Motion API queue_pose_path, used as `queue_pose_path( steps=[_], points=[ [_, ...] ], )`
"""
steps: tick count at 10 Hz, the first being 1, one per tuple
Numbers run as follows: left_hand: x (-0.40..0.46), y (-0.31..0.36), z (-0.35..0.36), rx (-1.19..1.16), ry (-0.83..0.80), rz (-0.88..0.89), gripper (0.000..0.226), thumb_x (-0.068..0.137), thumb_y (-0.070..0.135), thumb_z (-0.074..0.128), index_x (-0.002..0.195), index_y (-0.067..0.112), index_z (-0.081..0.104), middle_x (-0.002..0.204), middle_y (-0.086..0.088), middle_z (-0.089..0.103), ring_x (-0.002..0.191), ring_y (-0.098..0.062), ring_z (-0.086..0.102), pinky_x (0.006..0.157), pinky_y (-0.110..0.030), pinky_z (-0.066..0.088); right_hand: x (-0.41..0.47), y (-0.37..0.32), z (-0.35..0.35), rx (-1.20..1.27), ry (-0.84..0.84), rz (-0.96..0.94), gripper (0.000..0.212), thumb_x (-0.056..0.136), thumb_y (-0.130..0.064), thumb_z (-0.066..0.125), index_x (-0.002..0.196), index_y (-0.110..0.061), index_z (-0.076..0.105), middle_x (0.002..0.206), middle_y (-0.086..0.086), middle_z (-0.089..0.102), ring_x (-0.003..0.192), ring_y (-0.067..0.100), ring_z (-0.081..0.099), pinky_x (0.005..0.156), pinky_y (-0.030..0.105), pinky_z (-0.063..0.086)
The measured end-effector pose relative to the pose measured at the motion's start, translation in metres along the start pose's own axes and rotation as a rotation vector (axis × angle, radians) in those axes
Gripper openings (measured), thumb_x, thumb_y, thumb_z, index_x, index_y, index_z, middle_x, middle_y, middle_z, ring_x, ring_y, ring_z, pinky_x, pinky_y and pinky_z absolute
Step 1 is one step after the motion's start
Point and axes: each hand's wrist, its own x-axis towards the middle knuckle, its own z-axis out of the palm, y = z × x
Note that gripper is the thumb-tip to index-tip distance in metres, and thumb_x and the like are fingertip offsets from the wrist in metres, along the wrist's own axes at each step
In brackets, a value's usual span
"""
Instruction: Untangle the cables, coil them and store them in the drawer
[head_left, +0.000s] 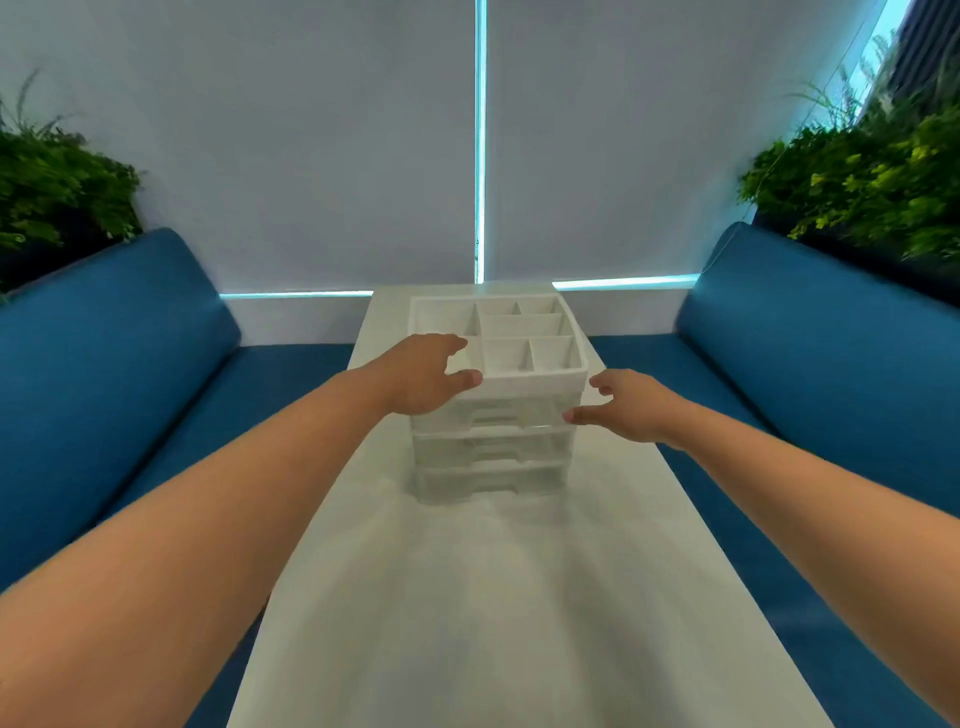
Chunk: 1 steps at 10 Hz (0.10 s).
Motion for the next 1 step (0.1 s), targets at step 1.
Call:
queue_pose_path(
  steps=[1],
  points=[
    [-0.0102, 0.0078, -0.0305, 0.056, 0.035, -0.009, 0.070, 0.096, 0.056, 0.045, 0.153, 0.020, 0.027, 0.156, 0.001, 0.036, 0.138, -0.021, 0.039, 0.110, -0.033, 0.030, -0.0184, -0.0193, -0.0431, -0.047, 0.068, -0.080, 0.080, 0.084, -0.060, 0.058, 0.147, -0.015, 0.036, 0.150, 0.003, 0.041, 0.135, 0.025, 0.041, 0.108, 0.037, 0.035]
  ],
)
